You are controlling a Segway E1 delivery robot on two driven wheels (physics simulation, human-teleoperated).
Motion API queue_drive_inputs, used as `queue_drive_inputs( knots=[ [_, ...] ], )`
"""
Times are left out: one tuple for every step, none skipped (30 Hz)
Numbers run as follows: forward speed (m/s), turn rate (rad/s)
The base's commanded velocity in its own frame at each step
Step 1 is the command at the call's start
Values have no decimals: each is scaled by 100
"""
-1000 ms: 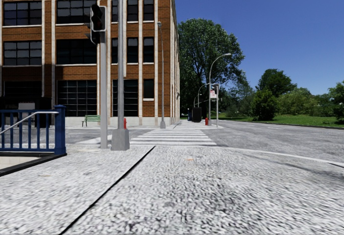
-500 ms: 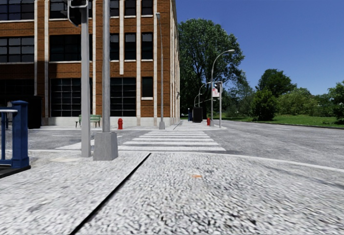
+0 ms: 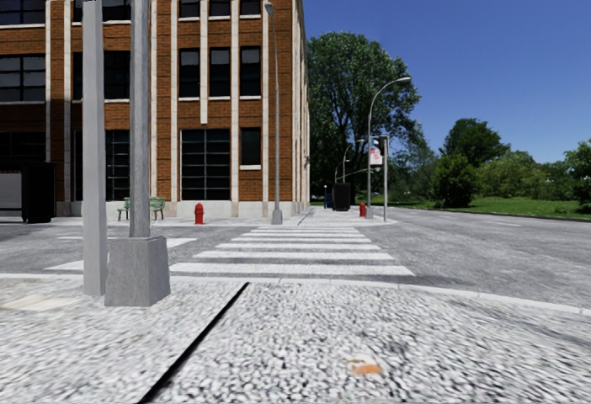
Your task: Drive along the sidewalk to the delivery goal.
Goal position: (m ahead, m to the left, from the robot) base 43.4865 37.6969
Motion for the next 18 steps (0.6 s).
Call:
queue_drive_inputs(
  knots=[
    [200, -120],
    [200, -89],
    [200, -8],
    [200, -1],
    [200, 0],
    [200, 0],
    [200, 0],
    [200, 0],
    [200, 0],
    [200, 0],
    [200, 0],
    [200, 0],
    [200, 0],
    [200, 0],
    [200, 0],
    [200, 0],
    [200, 0],
    [200, 0]
  ],
)
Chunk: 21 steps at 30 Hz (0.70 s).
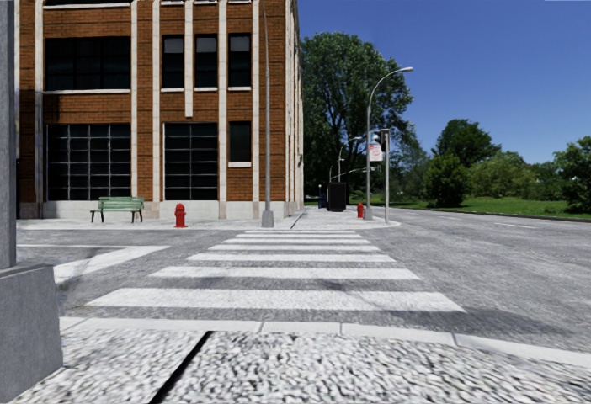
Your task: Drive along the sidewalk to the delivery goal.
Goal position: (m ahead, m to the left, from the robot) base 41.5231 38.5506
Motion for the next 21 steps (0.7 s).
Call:
queue_drive_inputs(
  knots=[
    [200, 0],
    [200, 0],
    [200, 0],
    [200, -41],
    [200, -91],
    [200, -120],
    [200, -120],
    [200, -120],
    [200, -41],
    [200, -17],
    [200, -5],
    [200, 0],
    [200, 0],
    [200, 0],
    [200, 0],
    [200, 0],
    [200, 0],
    [200, 0],
    [200, 0],
    [200, 0],
    [200, 0]
  ],
)
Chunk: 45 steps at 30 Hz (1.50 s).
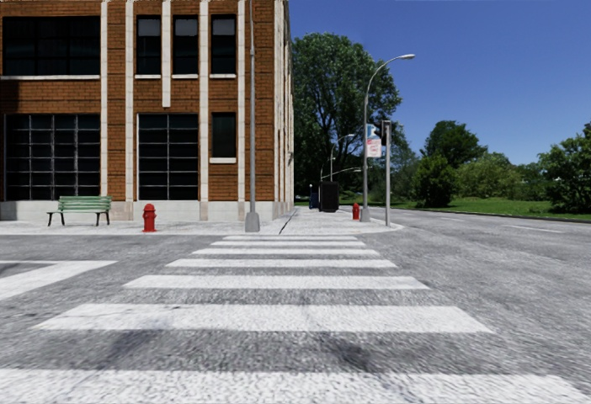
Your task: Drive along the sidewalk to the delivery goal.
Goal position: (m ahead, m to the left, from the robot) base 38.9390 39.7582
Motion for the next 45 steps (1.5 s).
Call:
queue_drive_inputs(
  knots=[
    [200, 0],
    [200, 0],
    [200, 0],
    [200, 0],
    [200, 0],
    [200, 0],
    [200, 0],
    [200, -4],
    [200, -4],
    [200, -26],
    [200, -76],
    [200, -94],
    [200, -103],
    [200, -106],
    [200, -106],
    [200, -106],
    [200, -66],
    [200, -13],
    [200, 0],
    [200, 0],
    [200, 0],
    [200, 0],
    [200, 0],
    [200, 0],
    [200, 0],
    [200, 0],
    [200, 0],
    [200, 0],
    [200, 0],
    [200, 0],
    [200, 0],
    [200, 0],
    [200, 0],
    [200, 0],
    [200, 0],
    [200, 0],
    [200, 0],
    [200, 0],
    [200, 0],
    [200, 0],
    [200, 0],
    [200, 0],
    [200, 0],
    [200, 0],
    [200, 0]
  ],
)
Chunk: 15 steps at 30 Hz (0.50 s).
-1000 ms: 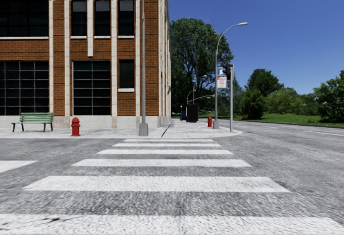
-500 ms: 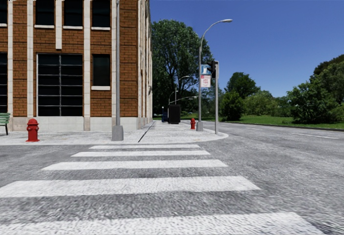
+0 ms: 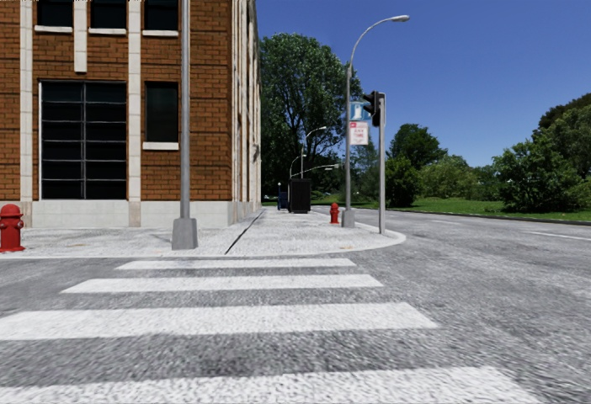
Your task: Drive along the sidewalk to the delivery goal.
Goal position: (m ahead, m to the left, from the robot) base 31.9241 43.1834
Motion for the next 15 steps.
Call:
queue_drive_inputs(
  knots=[
    [200, 0],
    [200, 0],
    [200, 0],
    [200, 0],
    [200, 0],
    [200, 0],
    [200, 0],
    [200, 0],
    [200, 0],
    [200, 0],
    [200, 0],
    [200, 0],
    [200, 0],
    [200, 0],
    [200, 0]
  ],
)
